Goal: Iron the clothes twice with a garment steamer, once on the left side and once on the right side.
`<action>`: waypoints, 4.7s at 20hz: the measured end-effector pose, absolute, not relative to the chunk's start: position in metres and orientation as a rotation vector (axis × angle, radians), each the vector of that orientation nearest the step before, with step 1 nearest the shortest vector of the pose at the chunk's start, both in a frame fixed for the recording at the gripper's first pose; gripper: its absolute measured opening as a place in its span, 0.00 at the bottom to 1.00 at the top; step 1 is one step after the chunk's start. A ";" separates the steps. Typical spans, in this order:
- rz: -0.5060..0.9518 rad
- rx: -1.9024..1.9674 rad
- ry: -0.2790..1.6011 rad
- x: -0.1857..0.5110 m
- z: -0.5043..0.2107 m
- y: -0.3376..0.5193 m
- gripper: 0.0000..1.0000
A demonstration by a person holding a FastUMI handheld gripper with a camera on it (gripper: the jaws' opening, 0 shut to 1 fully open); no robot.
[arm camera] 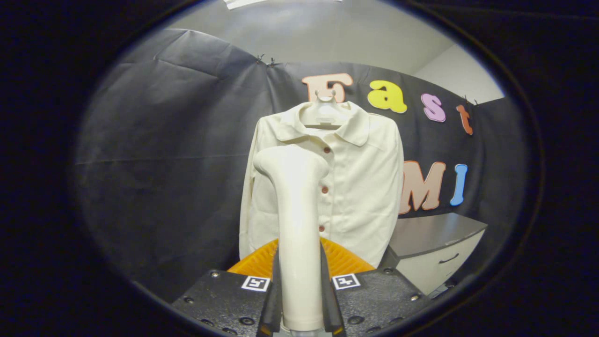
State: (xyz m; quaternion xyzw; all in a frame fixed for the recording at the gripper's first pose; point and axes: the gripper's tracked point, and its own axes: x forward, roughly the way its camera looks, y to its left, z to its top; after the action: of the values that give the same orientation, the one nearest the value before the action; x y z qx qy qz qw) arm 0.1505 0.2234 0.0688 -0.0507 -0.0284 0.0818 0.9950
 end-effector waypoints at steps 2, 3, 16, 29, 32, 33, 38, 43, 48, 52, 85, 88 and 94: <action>0.179 -0.085 -0.037 0.158 0.062 0.231 0.34; 0.184 -0.084 -0.034 0.162 0.061 0.234 0.34; 0.072 -0.065 -0.012 0.216 0.075 0.284 0.34; -0.124 0.025 0.149 0.270 0.014 0.268 0.34; -0.139 0.062 0.213 0.277 -0.009 0.267 0.35; -0.139 0.065 0.236 0.277 -0.018 0.267 0.34; -0.147 0.085 0.319 0.271 -0.059 0.263 0.35; -0.158 0.071 0.366 0.267 -0.089 0.257 0.35; -0.166 0.076 0.427 0.262 -0.125 0.252 0.35; -0.163 0.058 0.468 0.258 -0.148 0.251 0.35; -0.111 0.078 0.662 0.176 -0.223 0.240 0.31; -0.106 0.064 0.654 0.163 -0.212 0.239 0.31; -0.122 0.099 0.629 0.129 -0.197 0.227 0.31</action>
State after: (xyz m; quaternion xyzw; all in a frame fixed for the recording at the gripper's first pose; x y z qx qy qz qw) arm 0.1293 0.2274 -0.1967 0.0487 0.3092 -0.0602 0.9478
